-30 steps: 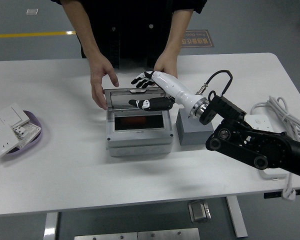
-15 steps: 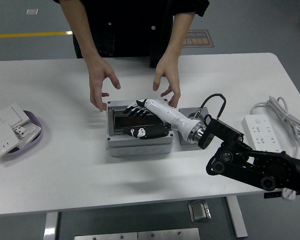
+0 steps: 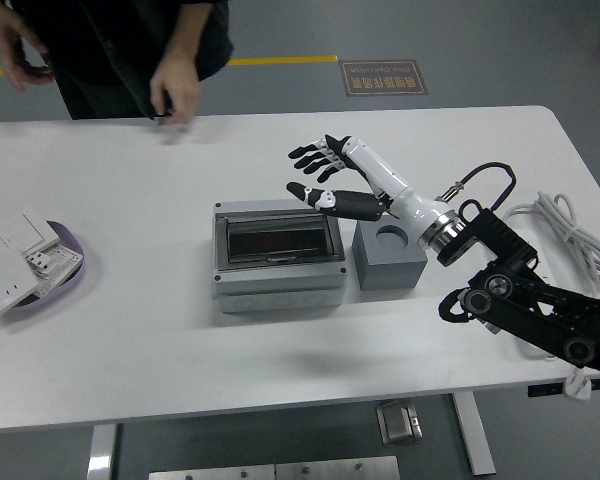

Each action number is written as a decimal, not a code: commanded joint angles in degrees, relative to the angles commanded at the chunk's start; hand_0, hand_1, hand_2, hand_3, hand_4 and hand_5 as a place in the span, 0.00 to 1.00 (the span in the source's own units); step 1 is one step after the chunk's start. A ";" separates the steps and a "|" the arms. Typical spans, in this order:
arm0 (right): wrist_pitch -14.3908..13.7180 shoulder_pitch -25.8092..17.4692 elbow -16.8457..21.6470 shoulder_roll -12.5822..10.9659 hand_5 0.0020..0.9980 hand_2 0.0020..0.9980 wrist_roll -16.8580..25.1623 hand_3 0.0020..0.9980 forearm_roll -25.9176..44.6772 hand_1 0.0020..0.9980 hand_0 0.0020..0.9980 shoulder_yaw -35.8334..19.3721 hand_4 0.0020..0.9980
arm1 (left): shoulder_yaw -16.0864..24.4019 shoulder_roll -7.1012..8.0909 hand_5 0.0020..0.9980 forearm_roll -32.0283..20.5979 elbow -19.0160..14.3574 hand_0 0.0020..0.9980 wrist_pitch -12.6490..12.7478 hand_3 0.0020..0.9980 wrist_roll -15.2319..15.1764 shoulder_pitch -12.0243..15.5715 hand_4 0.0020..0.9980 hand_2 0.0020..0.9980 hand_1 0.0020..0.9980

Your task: Pick up the cylinder from the cube,place it in the box,flap close box

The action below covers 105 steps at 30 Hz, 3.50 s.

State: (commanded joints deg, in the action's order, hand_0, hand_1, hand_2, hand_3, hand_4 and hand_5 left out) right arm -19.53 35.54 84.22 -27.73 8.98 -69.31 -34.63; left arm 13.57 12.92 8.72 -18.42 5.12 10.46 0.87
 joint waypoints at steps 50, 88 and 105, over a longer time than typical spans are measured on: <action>7.20 -4.91 -19.20 6.95 0.10 0.62 13.99 0.62 12.68 0.63 0.60 -6.09 0.79 | 0.58 -0.13 0.25 1.03 0.00 0.62 -0.01 0.63 0.38 0.16 0.69 0.63 0.64; 8.11 -7.38 -17.35 5.78 0.11 0.61 13.96 0.60 12.09 0.63 0.59 -8.08 0.80 | 1.30 0.35 0.25 2.19 -0.04 0.62 -0.06 0.63 0.95 -0.08 0.69 0.63 0.64; 8.27 -8.24 -16.13 5.34 0.00 0.62 14.26 0.61 11.12 0.63 0.59 -9.30 0.68 | 1.26 -0.02 0.25 1.91 0.08 0.62 -0.09 0.63 0.84 0.29 0.69 0.63 0.64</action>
State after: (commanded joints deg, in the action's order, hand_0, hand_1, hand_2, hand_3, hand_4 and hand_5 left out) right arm -11.25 27.30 68.08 -22.39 23.24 -58.19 -43.92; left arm 14.82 12.91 10.63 -18.34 5.03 11.29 1.16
